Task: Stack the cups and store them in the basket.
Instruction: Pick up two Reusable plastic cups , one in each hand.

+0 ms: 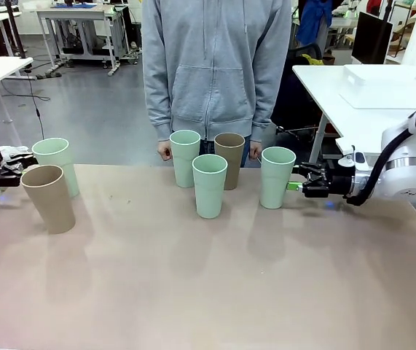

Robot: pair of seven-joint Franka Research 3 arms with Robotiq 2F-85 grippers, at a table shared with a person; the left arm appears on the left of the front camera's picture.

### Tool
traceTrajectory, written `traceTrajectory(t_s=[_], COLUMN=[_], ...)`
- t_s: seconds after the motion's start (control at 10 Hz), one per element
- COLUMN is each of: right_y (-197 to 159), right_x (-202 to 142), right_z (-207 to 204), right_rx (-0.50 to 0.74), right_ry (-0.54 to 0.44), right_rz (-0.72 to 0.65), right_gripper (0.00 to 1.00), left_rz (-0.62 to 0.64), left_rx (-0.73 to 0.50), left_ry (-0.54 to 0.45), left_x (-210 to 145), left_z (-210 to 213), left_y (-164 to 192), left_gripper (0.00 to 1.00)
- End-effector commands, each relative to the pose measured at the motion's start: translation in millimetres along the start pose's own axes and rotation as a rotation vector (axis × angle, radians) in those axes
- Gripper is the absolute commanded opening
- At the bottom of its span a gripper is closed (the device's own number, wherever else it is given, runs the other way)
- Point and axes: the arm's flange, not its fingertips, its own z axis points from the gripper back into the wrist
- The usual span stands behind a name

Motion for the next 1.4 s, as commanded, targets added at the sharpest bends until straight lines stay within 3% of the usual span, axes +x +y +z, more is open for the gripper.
traceTrajectory(t_s=[0.0, 1.3], right_y=[-3, 6], right_x=[8, 6], right_z=[-2, -20], right_rx=[-0.001, 0.082], right_ry=[-0.018, -0.006], right_rz=[-0.029, -0.078], right_gripper=[1.00, 1.00], left_rz=[0.004, 0.028], left_rx=[-0.024, -0.041], left_ry=[0.015, -0.003], left_x=[-3, -7], left_z=[-11, -29], left_y=[-11, -18], left_gripper=[1.00, 1.00])
